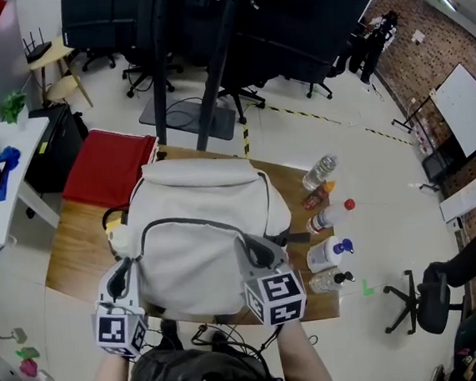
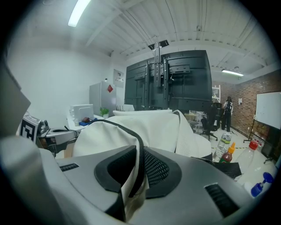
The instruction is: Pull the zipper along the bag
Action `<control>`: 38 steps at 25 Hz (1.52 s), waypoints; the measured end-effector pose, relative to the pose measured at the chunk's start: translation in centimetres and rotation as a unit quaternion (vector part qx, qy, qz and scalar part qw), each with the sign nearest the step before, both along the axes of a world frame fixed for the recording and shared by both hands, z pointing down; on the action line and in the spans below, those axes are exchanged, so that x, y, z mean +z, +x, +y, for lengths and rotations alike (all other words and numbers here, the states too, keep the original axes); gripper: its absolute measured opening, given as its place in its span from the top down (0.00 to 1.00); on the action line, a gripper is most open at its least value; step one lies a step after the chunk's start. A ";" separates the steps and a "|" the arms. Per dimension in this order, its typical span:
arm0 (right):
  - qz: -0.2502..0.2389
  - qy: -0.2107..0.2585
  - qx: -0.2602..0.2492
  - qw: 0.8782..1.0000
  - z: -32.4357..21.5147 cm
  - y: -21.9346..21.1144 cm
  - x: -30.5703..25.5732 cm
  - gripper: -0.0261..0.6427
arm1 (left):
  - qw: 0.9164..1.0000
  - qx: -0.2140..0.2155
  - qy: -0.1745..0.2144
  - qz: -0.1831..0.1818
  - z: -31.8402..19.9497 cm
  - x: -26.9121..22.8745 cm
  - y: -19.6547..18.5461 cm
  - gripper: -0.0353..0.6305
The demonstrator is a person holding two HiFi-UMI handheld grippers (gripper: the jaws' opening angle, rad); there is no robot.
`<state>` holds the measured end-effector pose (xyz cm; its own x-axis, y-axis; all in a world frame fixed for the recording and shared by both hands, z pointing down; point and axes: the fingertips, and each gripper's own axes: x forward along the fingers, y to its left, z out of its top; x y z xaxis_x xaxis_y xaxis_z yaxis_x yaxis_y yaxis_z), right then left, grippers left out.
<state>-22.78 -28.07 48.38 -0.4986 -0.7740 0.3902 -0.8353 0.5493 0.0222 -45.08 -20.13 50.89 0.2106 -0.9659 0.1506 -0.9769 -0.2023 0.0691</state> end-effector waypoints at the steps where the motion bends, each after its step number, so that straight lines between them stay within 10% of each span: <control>1: 0.000 0.000 0.000 1.000 0.1 0.0 0.0 0.84 | 1.000 -0.002 -0.004 0.000 0.1 -0.1 0.1 0.86; 8: 0.012 0.016 0.002 1.000 0.4 0.0 -0.4 0.81 | 1.000 -0.017 0.003 -0.022 0.6 -1.1 -0.1 0.55; 23: 0.008 0.051 -0.031 0.998 2.2 -0.9 -2.1 0.55 | 0.997 0.006 0.075 -0.007 -2.7 -8.8 3.7 0.49; 26: -0.007 0.083 -0.015 0.996 2.1 -0.6 -4.1 0.55 | 0.995 0.009 0.103 -0.007 -2.8 -10.3 4.5 0.71; 33: -0.034 0.118 0.003 0.992 1.9 0.3 -6.4 0.56 | 0.991 0.014 0.132 -0.005 -3.5 -12.7 5.8 0.89; 38: -0.043 0.144 0.018 0.989 2.4 0.3 -8.0 0.77 | 0.994 0.037 0.105 0.000 -4.1 -11.9 7.7 0.94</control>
<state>-22.53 -25.69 40.36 -0.4910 -0.8644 0.1086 -0.8596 0.5010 0.1008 -37.34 -24.25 38.98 0.2822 -0.9579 -0.0534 -0.9588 -0.2834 0.0171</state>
